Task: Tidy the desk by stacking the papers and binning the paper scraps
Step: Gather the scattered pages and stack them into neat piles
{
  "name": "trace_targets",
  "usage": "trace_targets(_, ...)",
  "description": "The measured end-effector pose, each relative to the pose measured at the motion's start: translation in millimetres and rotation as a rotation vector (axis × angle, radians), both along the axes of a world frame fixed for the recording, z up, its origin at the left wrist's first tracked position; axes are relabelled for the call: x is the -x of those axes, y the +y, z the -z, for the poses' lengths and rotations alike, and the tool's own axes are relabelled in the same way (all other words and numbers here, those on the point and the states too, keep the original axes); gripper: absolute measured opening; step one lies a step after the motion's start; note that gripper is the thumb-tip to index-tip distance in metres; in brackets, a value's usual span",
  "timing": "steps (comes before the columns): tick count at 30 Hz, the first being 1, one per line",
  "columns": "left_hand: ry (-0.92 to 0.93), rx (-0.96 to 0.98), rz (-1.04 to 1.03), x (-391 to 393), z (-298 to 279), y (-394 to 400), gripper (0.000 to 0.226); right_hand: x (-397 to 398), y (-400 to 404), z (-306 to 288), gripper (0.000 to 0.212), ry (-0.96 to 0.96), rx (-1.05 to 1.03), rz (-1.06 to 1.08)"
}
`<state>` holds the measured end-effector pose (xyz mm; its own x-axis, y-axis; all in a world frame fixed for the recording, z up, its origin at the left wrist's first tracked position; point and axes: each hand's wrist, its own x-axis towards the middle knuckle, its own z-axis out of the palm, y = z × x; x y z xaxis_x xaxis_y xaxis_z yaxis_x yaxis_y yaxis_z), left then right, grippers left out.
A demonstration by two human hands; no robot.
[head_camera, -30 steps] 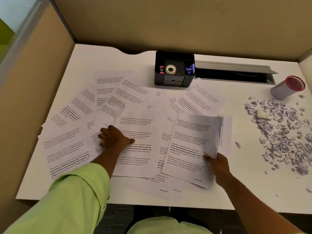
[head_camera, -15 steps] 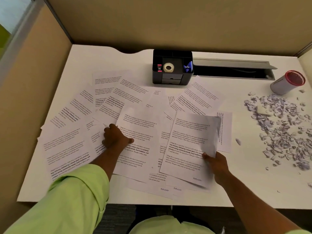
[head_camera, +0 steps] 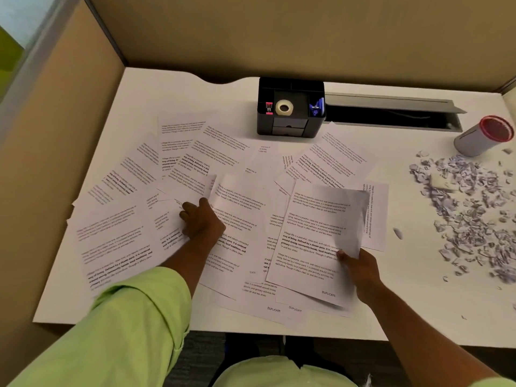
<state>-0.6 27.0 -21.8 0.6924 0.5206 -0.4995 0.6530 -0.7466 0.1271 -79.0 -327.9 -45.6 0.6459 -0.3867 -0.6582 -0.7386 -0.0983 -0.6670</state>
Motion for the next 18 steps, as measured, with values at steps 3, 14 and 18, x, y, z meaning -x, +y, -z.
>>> trace_targets(3,-0.037,0.036,0.002,2,3,1,0.088,0,0,1,0.013,-0.002,0.000,-0.006)
trace_targets(14,-0.131,0.045,-0.084,5,7,4,0.088,3,0,6,0.022,0.006,0.016,-0.006)
trace_targets(18,-0.173,0.174,-0.194,6,12,6,0.083,3,1,4,0.018,0.005,0.007,-0.004)
